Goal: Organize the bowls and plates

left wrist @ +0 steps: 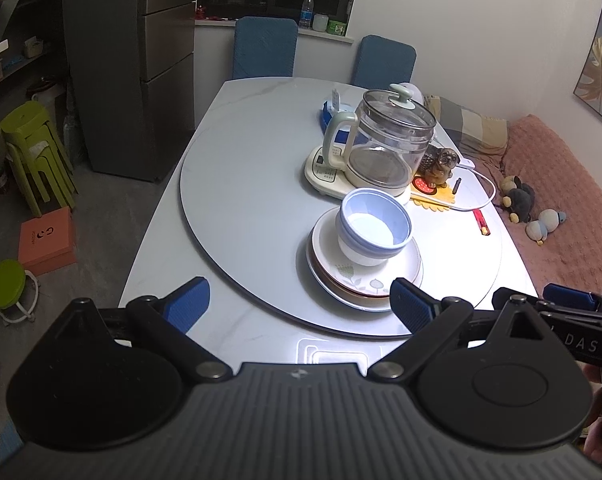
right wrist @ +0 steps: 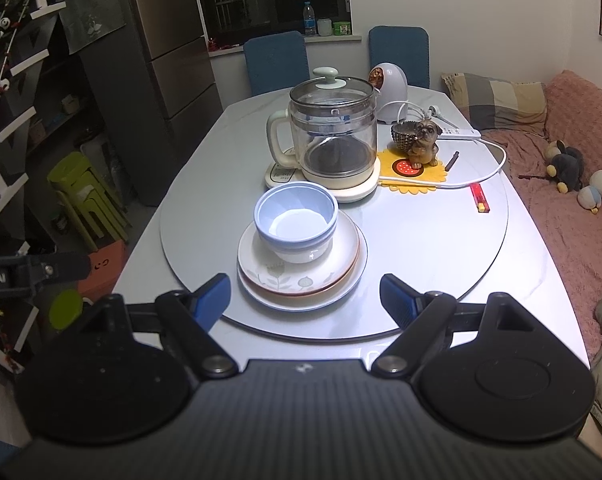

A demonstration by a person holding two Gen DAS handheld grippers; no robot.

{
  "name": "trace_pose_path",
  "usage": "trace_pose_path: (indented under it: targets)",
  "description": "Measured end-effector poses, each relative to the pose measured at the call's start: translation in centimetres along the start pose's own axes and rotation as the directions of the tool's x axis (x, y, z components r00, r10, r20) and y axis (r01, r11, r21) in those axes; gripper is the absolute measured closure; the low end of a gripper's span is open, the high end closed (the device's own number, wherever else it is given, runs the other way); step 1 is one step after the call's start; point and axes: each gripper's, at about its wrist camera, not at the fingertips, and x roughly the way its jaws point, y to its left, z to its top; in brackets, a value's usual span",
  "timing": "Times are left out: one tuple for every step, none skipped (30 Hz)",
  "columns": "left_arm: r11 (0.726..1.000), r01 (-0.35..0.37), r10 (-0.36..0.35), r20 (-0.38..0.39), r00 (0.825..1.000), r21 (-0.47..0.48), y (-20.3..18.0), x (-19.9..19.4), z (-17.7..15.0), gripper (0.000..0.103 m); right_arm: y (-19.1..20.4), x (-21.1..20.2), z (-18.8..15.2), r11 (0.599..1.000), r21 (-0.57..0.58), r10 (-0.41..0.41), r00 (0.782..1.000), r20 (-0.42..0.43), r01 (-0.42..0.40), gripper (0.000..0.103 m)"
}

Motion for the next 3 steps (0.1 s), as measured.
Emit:
trace_pose_path:
  targets:
    - [1.000, 0.001, -0.001, -0.003, 1.000, 0.000, -0.13, 0.04, -0.06, 0.005, -0.06, -0.02, -0.04, 1.000, -0.001, 0.002, 1.000, -0.001, -0.002, 0.020]
    - [1.000, 0.000, 0.000, -0.005, 1.000, 0.003, -0.27, 0.16, -0.10, 0.005, -0.14, 0.00, -0.10, 1.000, 0.000, 0.002, 1.000, -0.001, -0.002, 0.020]
    - [1.000, -0.004, 0.004, -0.006, 1.000, 0.005, -0.42, 0.14, -0.22, 0.005, -0.26, 0.01, -0.17, 1.000, 0.003, 0.003, 1.000, -0.003, -0.003, 0.020]
